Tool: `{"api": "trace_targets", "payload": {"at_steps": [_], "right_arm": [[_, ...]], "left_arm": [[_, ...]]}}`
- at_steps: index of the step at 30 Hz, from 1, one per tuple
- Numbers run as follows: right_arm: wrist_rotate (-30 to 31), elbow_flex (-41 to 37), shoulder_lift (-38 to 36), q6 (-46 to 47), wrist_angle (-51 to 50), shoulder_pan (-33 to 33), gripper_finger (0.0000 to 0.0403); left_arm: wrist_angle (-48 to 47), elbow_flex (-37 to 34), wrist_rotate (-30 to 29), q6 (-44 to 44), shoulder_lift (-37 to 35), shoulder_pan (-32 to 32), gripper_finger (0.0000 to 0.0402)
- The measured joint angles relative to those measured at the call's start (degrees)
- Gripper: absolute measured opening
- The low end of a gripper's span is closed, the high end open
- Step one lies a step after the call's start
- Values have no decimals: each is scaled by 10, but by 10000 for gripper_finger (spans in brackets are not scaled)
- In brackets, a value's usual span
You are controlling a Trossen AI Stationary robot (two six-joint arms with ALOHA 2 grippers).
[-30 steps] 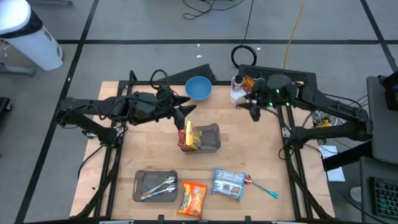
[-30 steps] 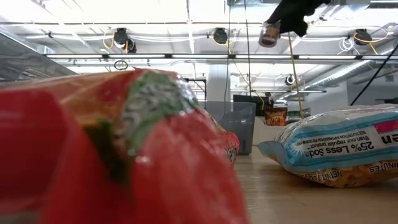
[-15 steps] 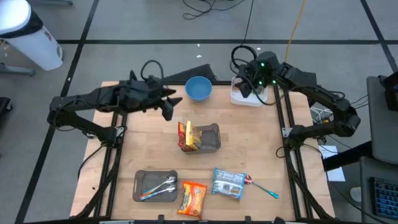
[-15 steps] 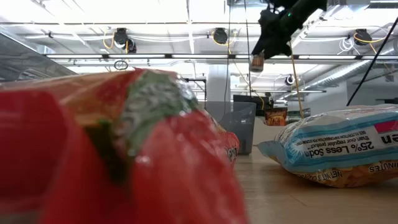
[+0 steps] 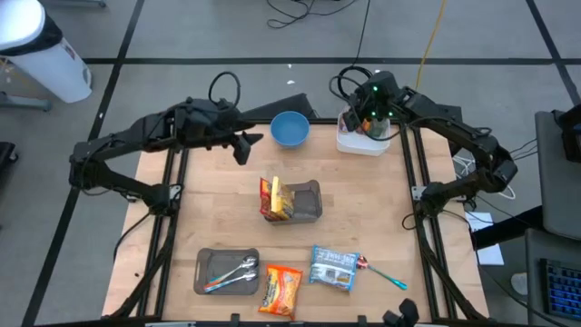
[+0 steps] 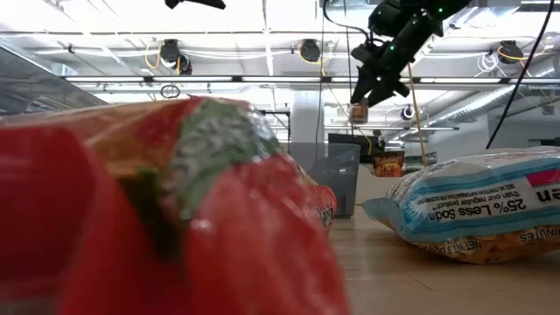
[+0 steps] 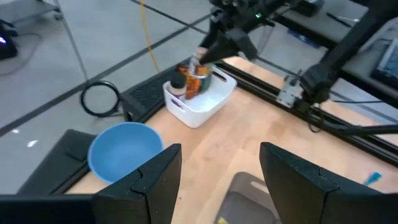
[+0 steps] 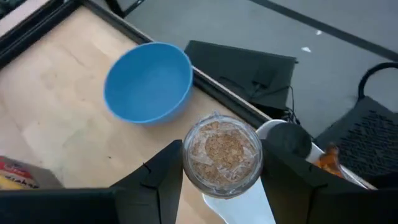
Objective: Pick & Place Food Item
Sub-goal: Put the brown seasoning bottle into the top white bin
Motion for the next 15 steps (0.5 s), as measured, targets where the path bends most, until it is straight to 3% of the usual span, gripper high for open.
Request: {"api": "trace_targets", "payload": {"at_steps": [4, 15], "right_arm": [[20, 0, -1, 3, 5, -2, 169], [44, -46, -1, -8, 21, -45, 169]], "left_arm": [[-4, 0, 31, 0, 1, 7, 223], [7, 0, 28, 2, 16, 7, 223]]}}
